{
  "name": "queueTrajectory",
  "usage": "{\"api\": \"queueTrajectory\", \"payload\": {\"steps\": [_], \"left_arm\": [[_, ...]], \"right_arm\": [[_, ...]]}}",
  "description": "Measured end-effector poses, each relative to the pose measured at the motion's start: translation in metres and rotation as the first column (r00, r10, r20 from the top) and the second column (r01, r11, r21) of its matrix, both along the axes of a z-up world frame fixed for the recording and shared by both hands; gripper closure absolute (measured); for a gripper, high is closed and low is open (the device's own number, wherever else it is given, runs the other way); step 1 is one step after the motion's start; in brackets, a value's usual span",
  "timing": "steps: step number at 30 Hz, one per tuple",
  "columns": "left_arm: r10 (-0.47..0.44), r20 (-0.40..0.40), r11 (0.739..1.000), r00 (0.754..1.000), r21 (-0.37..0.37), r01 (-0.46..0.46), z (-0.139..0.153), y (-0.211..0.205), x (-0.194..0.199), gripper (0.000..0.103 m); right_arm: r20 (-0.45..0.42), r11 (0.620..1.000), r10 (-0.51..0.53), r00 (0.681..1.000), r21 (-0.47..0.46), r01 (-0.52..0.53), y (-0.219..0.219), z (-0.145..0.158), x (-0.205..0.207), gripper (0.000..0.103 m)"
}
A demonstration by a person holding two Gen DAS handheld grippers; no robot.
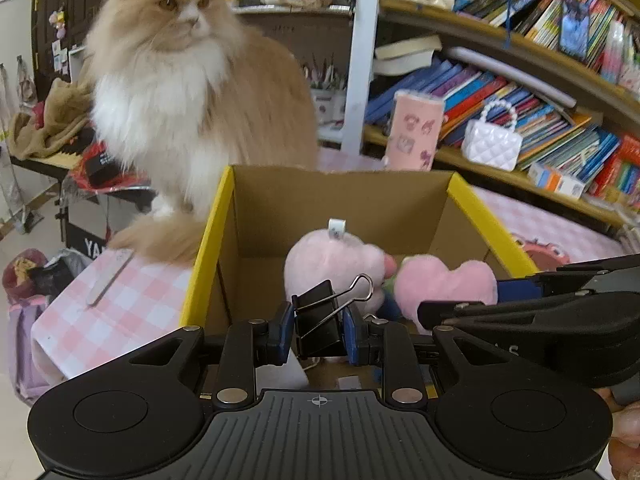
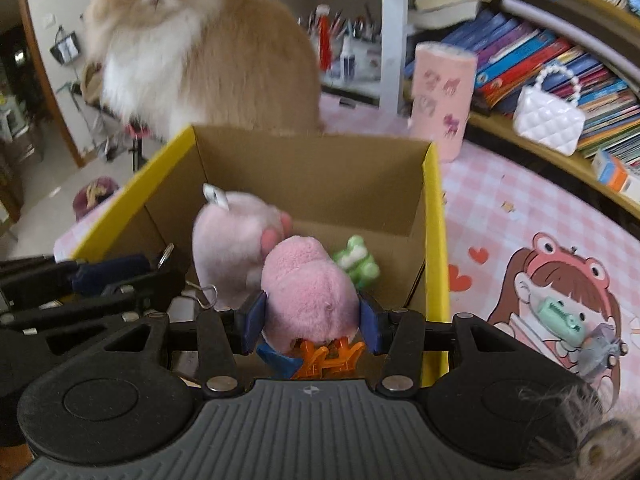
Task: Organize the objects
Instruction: 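Open the right tool to drop the pom-pom while the left tool releases the binder clip into the box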
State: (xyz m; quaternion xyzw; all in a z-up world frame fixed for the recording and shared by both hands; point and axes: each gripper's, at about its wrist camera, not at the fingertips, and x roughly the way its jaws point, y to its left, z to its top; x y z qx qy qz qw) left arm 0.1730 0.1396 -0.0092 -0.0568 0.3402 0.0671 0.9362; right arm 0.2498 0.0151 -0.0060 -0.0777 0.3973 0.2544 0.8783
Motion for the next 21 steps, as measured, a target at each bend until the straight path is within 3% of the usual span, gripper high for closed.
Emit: {"api": "queueTrajectory", "payload": {"steps": [8,14,21], "left_arm": [[0.006,-0.068,1.000,0.998,0.009,-0.006,-0.016,0.000,0.013,0.079],[0.008,-0.068,1.000,0.998,0.006,-0.008,-0.017,0.002,0.014,0.079],[-0.001,-0.010,1.000,1.000,-0.006,0.001,-0.005,0.005,0.004,0.064]], "right_arm": [[0.059,0.995,0.067,0.996,-0.084,-0.062,0.010,-0.009,0.007,0.055],[0.091,0.989,0.085,0.992,-0.126,-0.074,0.015,-0.012,0.007,0.055],[0.107,0.998,0.024,0.994,-0.056,-0.018,0.005,0.000,0.005,0.048]]}}
